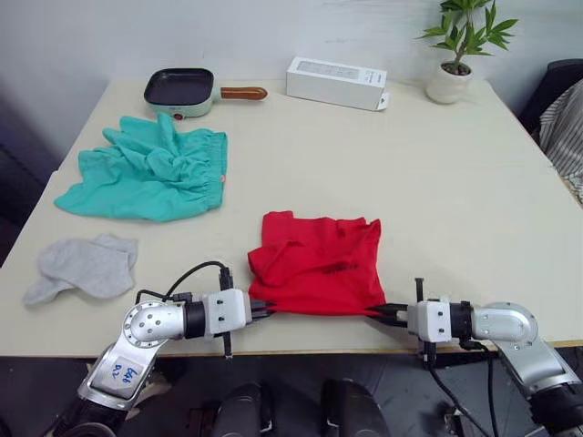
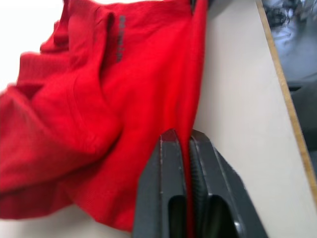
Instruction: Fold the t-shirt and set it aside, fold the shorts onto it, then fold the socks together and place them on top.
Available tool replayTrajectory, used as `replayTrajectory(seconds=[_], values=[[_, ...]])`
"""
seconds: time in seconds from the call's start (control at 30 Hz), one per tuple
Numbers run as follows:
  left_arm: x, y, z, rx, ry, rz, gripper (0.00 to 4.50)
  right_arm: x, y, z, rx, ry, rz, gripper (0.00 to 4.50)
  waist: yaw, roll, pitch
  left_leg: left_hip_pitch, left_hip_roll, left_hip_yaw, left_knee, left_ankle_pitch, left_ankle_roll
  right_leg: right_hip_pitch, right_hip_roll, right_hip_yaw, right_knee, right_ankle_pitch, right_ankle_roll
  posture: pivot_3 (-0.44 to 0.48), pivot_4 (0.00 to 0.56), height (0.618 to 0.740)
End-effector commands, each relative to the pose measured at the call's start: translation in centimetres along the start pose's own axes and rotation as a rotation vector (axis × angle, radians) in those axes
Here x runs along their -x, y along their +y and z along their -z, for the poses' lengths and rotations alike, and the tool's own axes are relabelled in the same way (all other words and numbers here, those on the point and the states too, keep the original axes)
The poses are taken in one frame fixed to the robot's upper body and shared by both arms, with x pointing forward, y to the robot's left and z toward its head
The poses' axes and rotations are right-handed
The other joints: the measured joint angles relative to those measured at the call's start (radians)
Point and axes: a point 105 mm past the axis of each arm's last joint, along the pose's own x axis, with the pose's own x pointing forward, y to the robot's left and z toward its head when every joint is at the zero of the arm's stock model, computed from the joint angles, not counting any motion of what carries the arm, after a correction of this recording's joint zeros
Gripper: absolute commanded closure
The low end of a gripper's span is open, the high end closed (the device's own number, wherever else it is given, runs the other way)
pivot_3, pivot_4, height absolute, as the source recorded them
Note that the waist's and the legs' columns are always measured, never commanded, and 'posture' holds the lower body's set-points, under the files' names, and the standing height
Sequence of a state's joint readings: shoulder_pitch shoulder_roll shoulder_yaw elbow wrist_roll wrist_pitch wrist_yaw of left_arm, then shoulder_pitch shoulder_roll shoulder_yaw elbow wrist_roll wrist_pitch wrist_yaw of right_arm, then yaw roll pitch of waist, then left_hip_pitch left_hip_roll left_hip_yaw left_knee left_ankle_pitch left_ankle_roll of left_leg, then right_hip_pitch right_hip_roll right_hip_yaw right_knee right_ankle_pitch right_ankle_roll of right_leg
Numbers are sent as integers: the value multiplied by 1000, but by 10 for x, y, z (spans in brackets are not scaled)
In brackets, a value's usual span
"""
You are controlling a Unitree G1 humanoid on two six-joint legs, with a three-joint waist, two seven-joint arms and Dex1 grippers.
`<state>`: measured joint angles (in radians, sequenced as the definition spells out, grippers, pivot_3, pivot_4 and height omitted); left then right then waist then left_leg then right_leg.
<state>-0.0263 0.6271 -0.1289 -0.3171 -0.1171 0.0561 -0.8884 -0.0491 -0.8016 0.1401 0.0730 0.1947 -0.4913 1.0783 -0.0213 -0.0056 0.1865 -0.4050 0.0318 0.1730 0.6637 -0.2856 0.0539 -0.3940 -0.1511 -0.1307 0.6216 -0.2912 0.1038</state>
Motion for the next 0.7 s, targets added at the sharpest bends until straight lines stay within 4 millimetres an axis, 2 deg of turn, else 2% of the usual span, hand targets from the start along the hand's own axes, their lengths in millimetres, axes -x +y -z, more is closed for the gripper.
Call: replayTrajectory(seconds=[0.03, 0.07, 0.13, 0.17, 0.2, 0.3, 0.43, 0.47, 0.57, 0.6, 0.7], values=[[11, 12, -13, -10, -30, -70, 3085, 16, -5, -7, 17, 12, 32, 3074, 3, 0, 0, 0, 0, 0, 0, 0, 0, 0, 0, 0, 0, 0, 0, 0, 150, 740], [15, 14, -12, -1, -25, -68, 2754, 20, -6, -10, 20, 8, 37, 2711, 3, 0, 0, 0, 0, 0, 0, 0, 0, 0, 0, 0, 0, 0, 0, 0, 150, 740], [28, 2, -14, 101, -33, 56, 2171, 29, -8, -17, 3, -7, 32, 2086, 3, 0, 0, 0, 0, 0, 0, 0, 0, 0, 0, 0, 0, 0, 0, 0, 150, 740], [32, -1, -14, 97, -22, 98, 2171, 32, -9, -20, -3, -12, 24, 2086, 1, 0, 0, 0, 0, 0, 0, 0, 0, 0, 0, 0, 0, 0, 0, 0, 150, 740], [36, 5, -12, 68, -1, 95, 2132, 34, -13, -26, -22, -31, 22, 2155, -1, 0, 0, 0, 1, 0, 0, 0, 0, 0, 1, 0, 0, 0, -1, 0, 150, 740], [40, 24, -10, 38, 5, 70, 2115, 33, -30, -38, -62, -81, 39, 2940, -1, 1, 0, 0, 1, 0, 0, 0, -1, 0, 1, 0, -1, -1, -1, 0, 150, 740], [33, 26, -11, -16, -21, 133, 3017, 9, -49, -42, -78, -142, 60, 4377, -6, 1, 0, 0, 1, 0, 0, 0, -1, 0, 1, 0, -1, -1, -1, 0, 150, 740], [29, 25, -10, -30, -25, 151, 3351, 2, -52, -42, -74, -151, 53, 4500, -5, 1, 0, 0, 1, 0, -1, 0, -2, -1, 1, -1, -1, -1, -2, 0, 150, 740], [18, 21, -7, -53, -38, 190, 4307, -18, -54, -37, -53, -157, 16, 4500, -5, 1, 0, 0, 2, 0, -2, -1, -3, -2, 2, -1, 0, -2, -3, 0, 150, 740], [14, 20, -6, -55, -46, 197, 4462, -24, -55, -35, -46, -158, 6, 4500, -4, 1, 0, -1, 1, 1, -1, -1, -2, -2, 2, -2, 0, -2, -3, 0, 150, 740], [6, 16, -1, -86, -45, 217, 4462, -41, -63, -26, -47, -146, 7, 4500, -6, 1, 0, -2, 0, 1, -1, 2, 4, -2, 2, -2, 0, -1, -3, 0, 150, 740]])
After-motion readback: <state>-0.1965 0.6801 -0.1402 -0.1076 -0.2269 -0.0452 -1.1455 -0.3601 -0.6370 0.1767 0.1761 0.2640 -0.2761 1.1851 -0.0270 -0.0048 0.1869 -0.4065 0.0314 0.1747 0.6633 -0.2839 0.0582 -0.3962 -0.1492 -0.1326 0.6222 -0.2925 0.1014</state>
